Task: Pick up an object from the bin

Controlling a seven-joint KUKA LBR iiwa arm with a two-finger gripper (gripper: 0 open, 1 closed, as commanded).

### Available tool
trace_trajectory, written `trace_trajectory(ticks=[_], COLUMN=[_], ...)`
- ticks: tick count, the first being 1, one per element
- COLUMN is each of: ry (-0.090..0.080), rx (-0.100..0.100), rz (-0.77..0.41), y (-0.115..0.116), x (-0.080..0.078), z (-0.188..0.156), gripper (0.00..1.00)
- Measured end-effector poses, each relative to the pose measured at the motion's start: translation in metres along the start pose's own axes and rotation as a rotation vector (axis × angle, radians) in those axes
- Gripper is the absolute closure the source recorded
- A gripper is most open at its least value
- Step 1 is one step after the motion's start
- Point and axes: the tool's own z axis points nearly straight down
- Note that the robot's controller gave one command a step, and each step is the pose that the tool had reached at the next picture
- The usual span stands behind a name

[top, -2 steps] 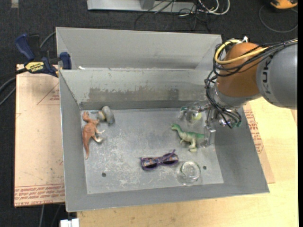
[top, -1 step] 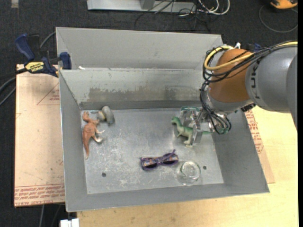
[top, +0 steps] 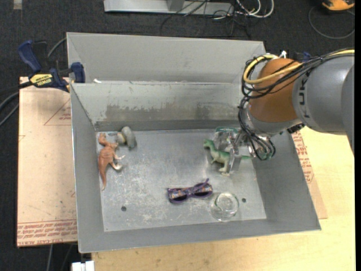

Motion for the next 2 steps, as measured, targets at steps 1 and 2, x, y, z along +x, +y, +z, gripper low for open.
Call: trace_trajectory(ticks=[1, 2], ry=[-0.003, -0.002], rx=[0.0, -0.001], rz=[-0.014, -0.003], y=[0.001, 0.004], x=[-0.002, -0.005], z=[-0.061, -0.127], gripper=[1.0, 1.0])
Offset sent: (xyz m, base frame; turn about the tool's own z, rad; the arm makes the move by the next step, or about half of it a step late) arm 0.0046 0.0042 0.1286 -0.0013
